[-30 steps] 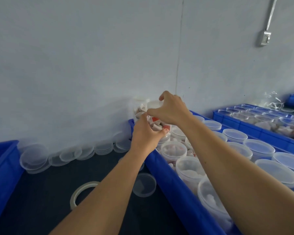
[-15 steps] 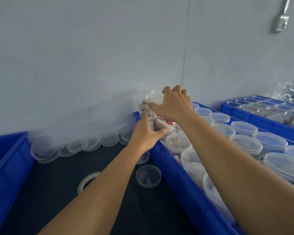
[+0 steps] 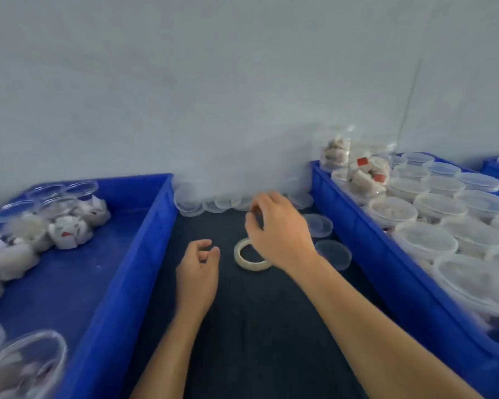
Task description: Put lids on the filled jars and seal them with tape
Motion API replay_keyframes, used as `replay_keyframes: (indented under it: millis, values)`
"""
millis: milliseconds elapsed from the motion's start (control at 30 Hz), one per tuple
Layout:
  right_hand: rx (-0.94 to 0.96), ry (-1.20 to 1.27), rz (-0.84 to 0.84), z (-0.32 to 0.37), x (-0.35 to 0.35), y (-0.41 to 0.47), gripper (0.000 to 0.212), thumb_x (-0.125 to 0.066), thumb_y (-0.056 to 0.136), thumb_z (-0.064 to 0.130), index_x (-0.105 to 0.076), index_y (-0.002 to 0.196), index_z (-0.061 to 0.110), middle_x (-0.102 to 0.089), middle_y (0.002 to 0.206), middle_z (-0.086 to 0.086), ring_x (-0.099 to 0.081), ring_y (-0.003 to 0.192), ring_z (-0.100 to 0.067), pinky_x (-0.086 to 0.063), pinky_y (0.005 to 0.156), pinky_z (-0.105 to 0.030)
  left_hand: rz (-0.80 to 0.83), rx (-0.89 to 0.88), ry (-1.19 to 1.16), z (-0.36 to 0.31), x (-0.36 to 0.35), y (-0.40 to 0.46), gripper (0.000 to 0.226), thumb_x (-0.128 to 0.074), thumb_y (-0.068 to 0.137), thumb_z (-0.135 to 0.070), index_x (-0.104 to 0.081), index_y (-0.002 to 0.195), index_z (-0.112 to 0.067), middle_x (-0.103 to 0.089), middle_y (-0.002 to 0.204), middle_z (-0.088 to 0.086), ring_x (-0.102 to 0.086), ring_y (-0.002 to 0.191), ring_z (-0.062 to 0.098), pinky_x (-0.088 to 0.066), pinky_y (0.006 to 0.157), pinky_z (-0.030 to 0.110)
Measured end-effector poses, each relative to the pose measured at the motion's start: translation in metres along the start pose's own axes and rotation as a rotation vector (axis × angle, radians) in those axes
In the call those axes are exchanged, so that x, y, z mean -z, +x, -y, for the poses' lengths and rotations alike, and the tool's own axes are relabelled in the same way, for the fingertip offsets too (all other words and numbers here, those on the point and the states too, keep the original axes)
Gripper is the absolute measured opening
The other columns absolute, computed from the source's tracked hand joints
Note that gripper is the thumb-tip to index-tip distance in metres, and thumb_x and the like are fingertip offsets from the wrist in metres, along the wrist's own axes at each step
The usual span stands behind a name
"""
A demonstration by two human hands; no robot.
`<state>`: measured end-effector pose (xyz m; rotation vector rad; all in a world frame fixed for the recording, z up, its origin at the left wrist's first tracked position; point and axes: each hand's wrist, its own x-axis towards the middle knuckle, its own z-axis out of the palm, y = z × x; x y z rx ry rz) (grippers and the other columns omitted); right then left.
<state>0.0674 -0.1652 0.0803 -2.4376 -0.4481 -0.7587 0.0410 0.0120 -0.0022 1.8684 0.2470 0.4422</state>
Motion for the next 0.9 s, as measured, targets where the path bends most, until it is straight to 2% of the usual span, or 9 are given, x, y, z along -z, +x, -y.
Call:
replay_keyframes:
  millis: [100, 167, 233, 300, 433, 667, 833, 900]
  values:
    - [-0.087, 0.032, 0.154, 0.026, -0.056, -0.054, 0.011, -0.056, 0.099, 0.034, -0.056, 0.097, 0.023, -0.058, 0.100, 0.006, -0.055, 0.087, -0.017, -0.041, 0.067, -0.034, 0.010, -0.044, 0.102, 0.022, 0.011, -0.023, 0.018, -0.066, 0.102, -0.018, -0.070, 0.119, -0.019, -0.076, 0.106, -0.002, -0.071, 0.095, 0.013, -0.057, 0.087, 0.036]
    - [-0.179, 0.053, 0.207, 0.032, -0.079, -0.078, 0.011, -0.052, 0.099, 0.030, -0.055, 0.092, 0.022, -0.058, 0.095, 0.005, -0.059, 0.085, -0.020, -0.047, 0.068, -0.039, 0.037, -0.114, 0.212, 0.025, 0.010, -0.025, 0.019, -0.063, 0.101, -0.011, -0.073, 0.118, -0.015, -0.075, 0.110, -0.002, -0.069, 0.101, 0.016, -0.054, 0.091, 0.034]
    - [-0.229, 0.014, 0.230, 0.031, -0.087, -0.087, 0.012, -0.050, 0.099, 0.024, -0.058, 0.093, 0.018, -0.060, 0.094, 0.002, -0.061, 0.085, -0.024, -0.051, 0.071, -0.042, 0.105, -0.144, 0.334, 0.023, 0.008, -0.025, 0.019, -0.059, 0.102, -0.011, -0.074, 0.114, -0.014, -0.072, 0.111, -0.002, -0.066, 0.102, 0.017, -0.054, 0.090, 0.034]
    - [-0.267, 0.032, 0.229, 0.028, -0.087, -0.088, 0.011, -0.052, 0.098, 0.021, -0.061, 0.093, 0.016, -0.059, 0.092, 0.003, -0.060, 0.081, -0.021, -0.052, 0.071, -0.040, 0.130, -0.145, 0.401, 0.024, 0.007, -0.026, 0.016, -0.057, 0.102, -0.013, -0.072, 0.107, -0.015, -0.069, 0.108, -0.003, -0.065, 0.098, 0.017, -0.055, 0.087, 0.037]
    - [-0.275, 0.041, 0.224, 0.027, -0.085, -0.088, 0.013, -0.053, 0.096, 0.019, -0.060, 0.085, 0.017, -0.057, 0.086, 0.005, -0.059, 0.075, -0.016, -0.052, 0.066, -0.038, 0.125, -0.188, 0.447, 0.022, 0.004, -0.027, 0.014, -0.056, 0.103, -0.016, -0.070, 0.102, -0.016, -0.064, 0.105, -0.003, -0.064, 0.096, 0.019, -0.055, 0.085, 0.039]
    - [-0.266, 0.048, 0.222, 0.024, -0.089, -0.089, 0.014, -0.052, 0.096, 0.017, -0.061, 0.085, 0.015, -0.058, 0.086, 0.003, -0.059, 0.076, -0.017, -0.050, 0.064, -0.037, 0.124, -0.194, 0.471, 0.024, 0.004, -0.026, 0.014, -0.055, 0.103, -0.017, -0.068, 0.100, -0.017, -0.062, 0.105, -0.004, -0.062, 0.093, 0.018, -0.055, 0.084, 0.038]
    - [-0.268, 0.044, 0.224, 0.024, -0.090, -0.089, 0.017, -0.053, 0.095, 0.017, -0.059, 0.079, 0.019, -0.056, 0.080, 0.008, -0.057, 0.069, -0.011, -0.045, 0.057, -0.030, 0.124, -0.203, 0.461, 0.025, 0.005, -0.025, 0.013, -0.055, 0.104, -0.017, -0.067, 0.099, -0.018, -0.061, 0.103, -0.006, -0.060, 0.090, 0.012, -0.054, 0.080, 0.033]
    - [-0.279, 0.073, 0.241, 0.020, -0.091, -0.088, 0.017, -0.054, 0.095, 0.018, -0.060, 0.079, 0.022, -0.058, 0.079, 0.009, -0.058, 0.069, -0.010, -0.050, 0.058, -0.031, 0.119, -0.198, 0.439, 0.027, 0.004, -0.025, 0.013, -0.055, 0.103, -0.018, -0.066, 0.096, -0.020, -0.060, 0.101, -0.008, -0.060, 0.088, 0.010, -0.055, 0.079, 0.033]
